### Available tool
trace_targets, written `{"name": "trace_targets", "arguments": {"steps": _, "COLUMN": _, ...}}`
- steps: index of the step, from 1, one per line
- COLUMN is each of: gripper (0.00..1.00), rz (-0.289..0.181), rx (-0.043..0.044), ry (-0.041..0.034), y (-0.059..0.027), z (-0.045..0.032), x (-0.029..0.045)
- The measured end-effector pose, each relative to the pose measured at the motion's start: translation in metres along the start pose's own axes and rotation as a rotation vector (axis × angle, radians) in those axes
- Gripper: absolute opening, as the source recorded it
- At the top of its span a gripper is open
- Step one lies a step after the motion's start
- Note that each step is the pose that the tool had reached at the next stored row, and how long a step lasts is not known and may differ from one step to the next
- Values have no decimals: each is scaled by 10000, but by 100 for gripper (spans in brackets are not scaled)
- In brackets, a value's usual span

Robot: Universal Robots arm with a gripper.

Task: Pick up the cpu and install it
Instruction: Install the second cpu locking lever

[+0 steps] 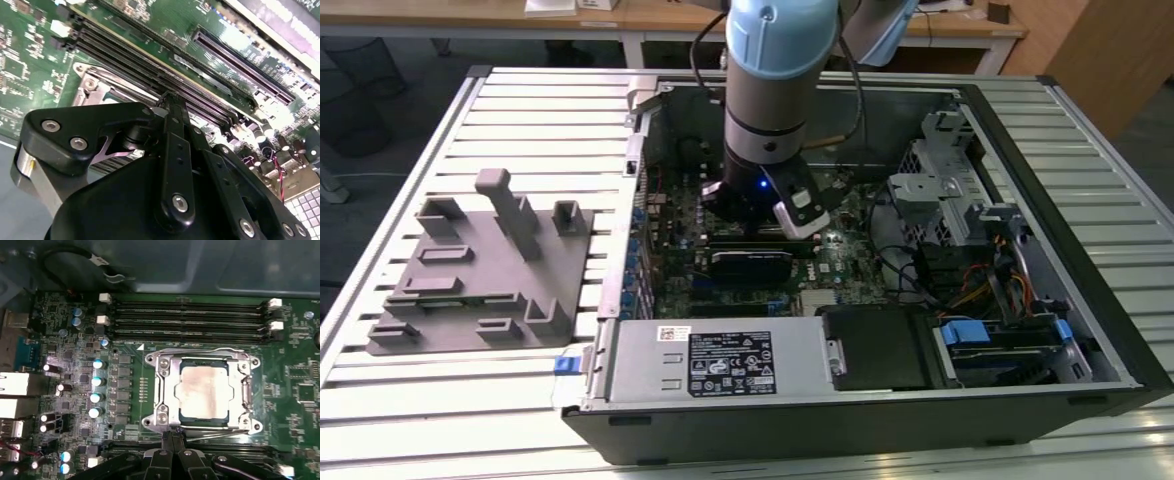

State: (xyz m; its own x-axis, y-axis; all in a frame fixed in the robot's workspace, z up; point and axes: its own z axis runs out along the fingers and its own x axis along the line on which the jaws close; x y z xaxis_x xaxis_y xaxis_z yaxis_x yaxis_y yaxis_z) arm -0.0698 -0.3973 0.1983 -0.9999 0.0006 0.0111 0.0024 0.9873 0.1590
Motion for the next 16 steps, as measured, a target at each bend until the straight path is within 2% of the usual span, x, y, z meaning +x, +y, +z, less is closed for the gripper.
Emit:
{"name": "trace_targets", "arguments": {"steps": 6, "gripper": 11, "rz": -3, "rx": -208, "ry": 0, "y": -17, "z": 23, "x": 89}}
{"name": "trace_targets", "arguments": {"steps": 9, "gripper": 11, "rz": -6, "rx": -322, "ry": 0, "y": -22, "z": 32, "x": 107}}
{"name": "trace_targets", "arguments": {"steps": 16, "gripper": 11, "rz": -5, "rx": -340, "ry": -1, "y": -42, "z": 12, "x": 108}}
